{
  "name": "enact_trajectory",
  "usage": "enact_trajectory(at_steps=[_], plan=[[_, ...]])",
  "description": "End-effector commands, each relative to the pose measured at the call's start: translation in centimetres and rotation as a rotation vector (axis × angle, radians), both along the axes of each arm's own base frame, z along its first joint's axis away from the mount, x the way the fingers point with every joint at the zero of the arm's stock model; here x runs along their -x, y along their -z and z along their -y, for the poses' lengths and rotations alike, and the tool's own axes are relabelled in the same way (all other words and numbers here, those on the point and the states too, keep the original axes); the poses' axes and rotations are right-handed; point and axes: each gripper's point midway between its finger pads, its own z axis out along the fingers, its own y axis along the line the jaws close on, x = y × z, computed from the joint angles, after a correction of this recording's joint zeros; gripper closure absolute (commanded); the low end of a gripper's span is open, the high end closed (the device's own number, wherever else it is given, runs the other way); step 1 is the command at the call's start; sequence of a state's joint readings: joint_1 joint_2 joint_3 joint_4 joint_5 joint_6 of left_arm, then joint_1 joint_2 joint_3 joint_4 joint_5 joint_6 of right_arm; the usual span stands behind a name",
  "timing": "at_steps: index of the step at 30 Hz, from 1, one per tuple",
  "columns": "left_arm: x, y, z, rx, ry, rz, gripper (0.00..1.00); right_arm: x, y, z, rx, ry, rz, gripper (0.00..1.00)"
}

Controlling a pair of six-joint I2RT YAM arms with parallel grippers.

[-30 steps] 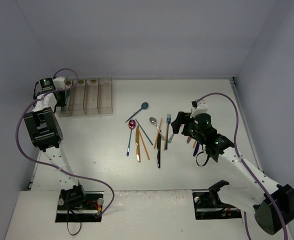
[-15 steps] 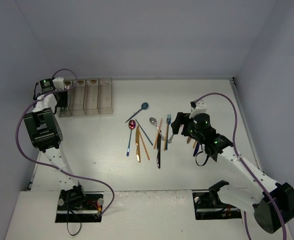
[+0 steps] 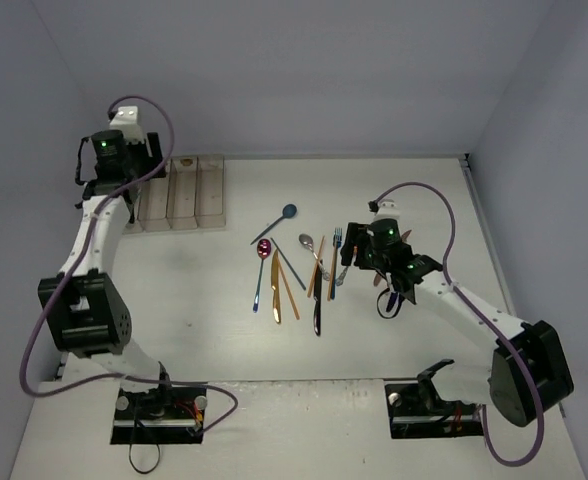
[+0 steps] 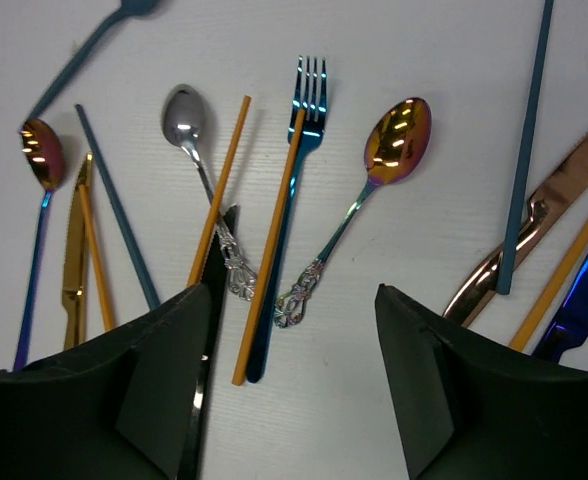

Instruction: Sort the eating utensils into containers

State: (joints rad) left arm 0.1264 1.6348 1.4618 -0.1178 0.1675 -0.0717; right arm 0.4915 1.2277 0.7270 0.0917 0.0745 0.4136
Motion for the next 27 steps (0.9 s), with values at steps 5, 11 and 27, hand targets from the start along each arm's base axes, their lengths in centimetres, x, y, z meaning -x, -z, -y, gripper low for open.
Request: enact_trajectory(at_steps=[5, 11, 27], plan=[[7.1, -2.5, 10.5, 0.176, 0.127, 0.086, 0.35, -4.1, 1.4, -1.8, 0.033, 0.073, -0.026, 0.49], [11.9, 0.7, 13.8, 0.142, 0.242, -0.010, 0.35, -5.3, 4.6, -2.4, 0.073, 0.088, -0.097, 0.56], [14.1, 2.2, 17.0, 0.055, 0.358, -0.039, 0.35, -5.9, 8.2, -2.3, 0.117, 0.133, -0.166, 0.67]])
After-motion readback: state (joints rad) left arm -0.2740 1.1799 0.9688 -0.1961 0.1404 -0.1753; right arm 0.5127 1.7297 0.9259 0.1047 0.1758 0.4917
